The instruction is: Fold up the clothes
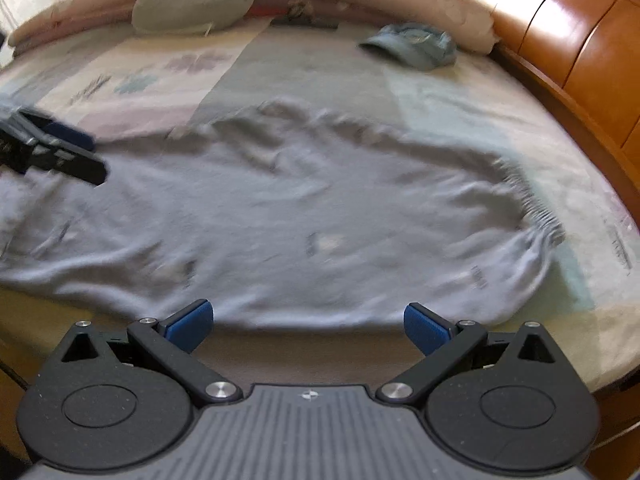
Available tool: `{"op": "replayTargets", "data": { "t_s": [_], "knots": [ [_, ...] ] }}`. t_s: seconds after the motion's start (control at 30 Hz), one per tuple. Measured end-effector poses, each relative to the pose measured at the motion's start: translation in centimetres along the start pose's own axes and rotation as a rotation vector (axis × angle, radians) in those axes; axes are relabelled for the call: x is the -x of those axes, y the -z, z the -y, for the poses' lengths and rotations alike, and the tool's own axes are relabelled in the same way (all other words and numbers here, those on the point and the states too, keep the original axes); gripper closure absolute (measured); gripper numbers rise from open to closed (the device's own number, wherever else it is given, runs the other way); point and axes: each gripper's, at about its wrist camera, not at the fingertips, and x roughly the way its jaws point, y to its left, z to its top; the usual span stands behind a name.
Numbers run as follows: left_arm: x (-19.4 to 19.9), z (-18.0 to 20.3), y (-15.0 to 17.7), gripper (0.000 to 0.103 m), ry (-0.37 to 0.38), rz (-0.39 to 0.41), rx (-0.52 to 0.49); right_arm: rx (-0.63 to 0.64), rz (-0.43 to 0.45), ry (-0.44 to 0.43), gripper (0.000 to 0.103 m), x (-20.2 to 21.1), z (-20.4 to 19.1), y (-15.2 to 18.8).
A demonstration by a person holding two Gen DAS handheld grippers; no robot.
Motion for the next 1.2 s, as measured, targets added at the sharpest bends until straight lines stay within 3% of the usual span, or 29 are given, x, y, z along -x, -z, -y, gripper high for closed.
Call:
{"op": "replayTargets", "data": {
  "t_s": [0.17,0.27,0.4,0.47,0.67,0.8,0.97,1.2],
  "knots": [
    [-1.0,3.8,1.3,0.002,0.024,0.003,-0.017,-0.007,0.108,-0.042,0.0,-0.7,4.4,-0.7],
    [-2.3,4.3,2.3,0.002,-0.161,-0.014,0.004,-0.014,0.145,-0.074,0.0,-1.9,7.0,-0.2],
    [-2.0,5.4,2.5,0.002,-0.356,0.029,0.009,-0.013,0.129,-0.123,0.0,-3.8,9.9,1.7],
    [-1.2,6.5,2.6,0.002,-0.409,0.072,-0.004,0.02,0.158,-0.138,0.0,-3.5,10.5,2.7],
    [-0.1,12.0,4.4,0.002,-0.284,0.176,0.001,-0.017,0.219,-0.195,0.0,-3.3,11.3,3.5],
    [-1.7,14.1,6.0,0.002,-0.315,0.149,0.017,0.002,0.252,-0.188,0.0,-3.4,11.2,4.3],
    [-2.2,14.4,8.7,0.002,-0.346,0.099,0.116,0.026,0.292,-0.222,0.0,-2.8,11.6,5.5],
    [-1.8,16.2,7.8,0.002,-0.373,0.184,0.053,0.08,0.312,-0.213,0.0,-2.8,11.3,6.1]
  ]
}}
